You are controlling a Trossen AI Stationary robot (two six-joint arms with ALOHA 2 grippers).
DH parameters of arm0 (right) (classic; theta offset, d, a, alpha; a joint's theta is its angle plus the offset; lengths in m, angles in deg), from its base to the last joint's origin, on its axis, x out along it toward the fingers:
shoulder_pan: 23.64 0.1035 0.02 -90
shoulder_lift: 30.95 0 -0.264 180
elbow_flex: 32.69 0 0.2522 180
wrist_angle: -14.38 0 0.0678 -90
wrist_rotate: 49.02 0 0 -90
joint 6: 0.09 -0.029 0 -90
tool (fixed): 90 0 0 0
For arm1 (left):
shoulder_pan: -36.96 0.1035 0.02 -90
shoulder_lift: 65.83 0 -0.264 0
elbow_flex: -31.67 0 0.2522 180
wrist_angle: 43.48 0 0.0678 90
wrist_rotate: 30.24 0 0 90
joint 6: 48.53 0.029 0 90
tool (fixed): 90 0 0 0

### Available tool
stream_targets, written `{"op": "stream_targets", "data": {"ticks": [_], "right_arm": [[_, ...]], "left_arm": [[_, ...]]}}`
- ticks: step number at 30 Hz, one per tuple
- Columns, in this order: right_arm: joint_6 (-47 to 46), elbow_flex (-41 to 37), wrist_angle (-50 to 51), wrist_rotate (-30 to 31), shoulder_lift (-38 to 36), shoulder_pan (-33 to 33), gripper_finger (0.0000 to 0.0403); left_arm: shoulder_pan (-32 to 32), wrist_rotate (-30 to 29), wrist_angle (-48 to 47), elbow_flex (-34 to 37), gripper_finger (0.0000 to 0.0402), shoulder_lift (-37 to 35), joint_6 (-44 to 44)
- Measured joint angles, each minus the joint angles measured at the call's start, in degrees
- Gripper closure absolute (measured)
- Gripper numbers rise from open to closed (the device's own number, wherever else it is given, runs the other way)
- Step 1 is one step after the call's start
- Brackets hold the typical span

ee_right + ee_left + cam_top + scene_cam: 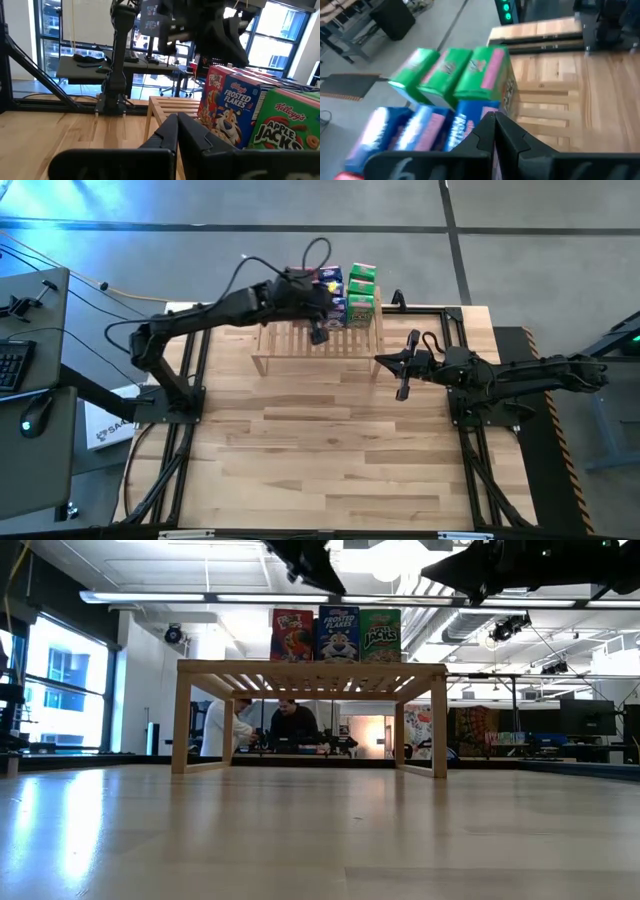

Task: Stack cereal on shelf
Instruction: Adjust the blue cereal box on the shelf

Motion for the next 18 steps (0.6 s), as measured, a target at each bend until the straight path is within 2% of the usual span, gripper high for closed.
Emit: {"op": "stream_targets", "data": {"ticks": [5, 8, 18], "right_arm": [[0.2, 0.0, 0.1, 0.0, 0.0, 0.0, 0.0403], [0.4, 0.0, 0.6, 0.0, 0.0, 0.0, 0.0403], [0.4, 0.0, 0.7, -0.2, 0.0, 0.0, 0.0403]], "left_arm": [[0.0, -1.1, -0.3, 0.0, 0.0401, 2.7, 1.1], [0.0, -3.2, -0.2, 0.0, 0.0401, 2.5, 2.1], [-0.4, -3.7, -0.9, 0.0, 0.0401, 1.9, 2.1]]}}
